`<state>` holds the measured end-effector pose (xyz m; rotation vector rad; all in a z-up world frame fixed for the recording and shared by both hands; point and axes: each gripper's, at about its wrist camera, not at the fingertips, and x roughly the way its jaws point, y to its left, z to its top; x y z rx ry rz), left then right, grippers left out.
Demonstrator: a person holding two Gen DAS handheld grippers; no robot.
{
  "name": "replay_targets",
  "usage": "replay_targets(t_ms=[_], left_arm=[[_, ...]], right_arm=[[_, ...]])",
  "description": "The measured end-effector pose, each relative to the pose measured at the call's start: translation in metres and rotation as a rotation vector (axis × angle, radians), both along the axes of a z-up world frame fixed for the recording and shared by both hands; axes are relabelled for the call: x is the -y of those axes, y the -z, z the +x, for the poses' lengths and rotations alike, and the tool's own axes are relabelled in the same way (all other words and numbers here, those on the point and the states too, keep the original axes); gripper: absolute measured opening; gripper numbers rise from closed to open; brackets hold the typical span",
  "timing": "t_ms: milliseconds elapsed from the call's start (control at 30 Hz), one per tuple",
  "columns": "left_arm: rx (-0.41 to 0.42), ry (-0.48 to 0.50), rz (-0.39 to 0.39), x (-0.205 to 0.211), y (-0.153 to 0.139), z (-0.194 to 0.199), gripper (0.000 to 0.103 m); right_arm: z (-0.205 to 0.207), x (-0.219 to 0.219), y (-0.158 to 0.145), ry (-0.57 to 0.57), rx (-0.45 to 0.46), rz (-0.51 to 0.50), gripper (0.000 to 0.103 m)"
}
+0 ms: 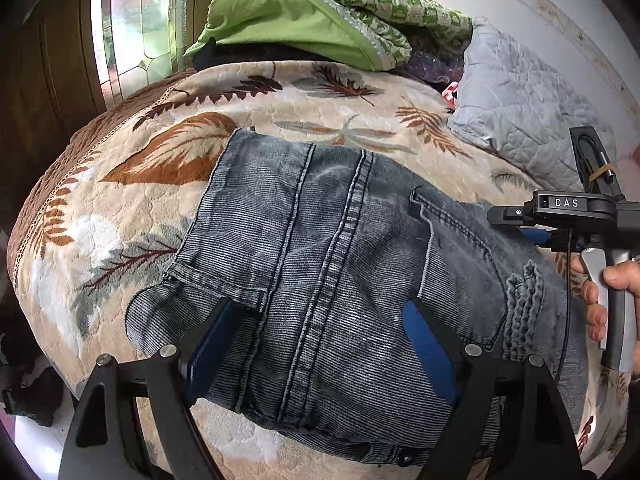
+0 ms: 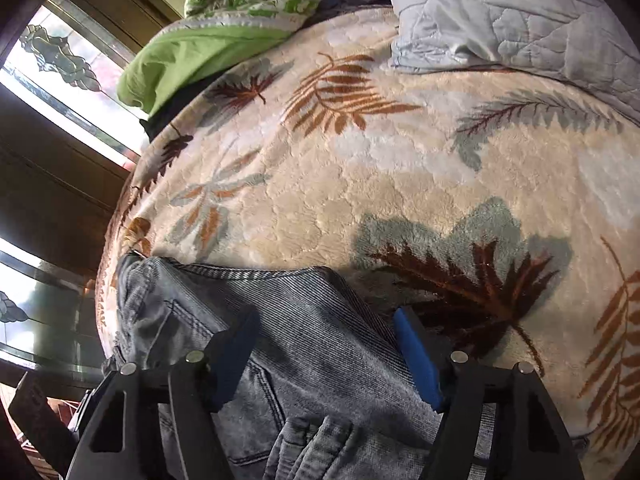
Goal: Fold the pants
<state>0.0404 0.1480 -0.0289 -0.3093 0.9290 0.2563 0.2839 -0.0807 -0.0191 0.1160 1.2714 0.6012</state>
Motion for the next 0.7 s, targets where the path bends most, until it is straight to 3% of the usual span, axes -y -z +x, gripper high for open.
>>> replay_targets(t_ms=[133, 167, 267, 467, 700], left_arm=[[-0.006, 0.007, 0.03, -0.001, 0.004, 0.001, 0.085], [-0.01, 0.01, 0.032, 0.0, 0.005, 0.002, 0.085], [-0.005, 0.013, 0.027, -0.001, 0.006, 0.001, 0.085], [-0.007, 0.022, 0.028, -0.001, 0.007, 0.002, 0.086], [0.006, 0.031, 0.024, -0.003, 0.008, 0.002, 0.087]], right_arm=[[-0.004, -0.015, 0.016, -0.055, 0.016, -0.094, 0.054], [-0.003, -0.016, 0.013, -0.053, 0.015, -0.087, 0.036], [-0.008, -0.03, 0.002, -0.081, 0.07, -0.148, 0.021], [-0.018, -0.045, -0.016, -0.071, 0.218, -0.282, 0.014], [-0.013, -0.044, -0.014, -0.014, 0.252, -0.344, 0.016]])
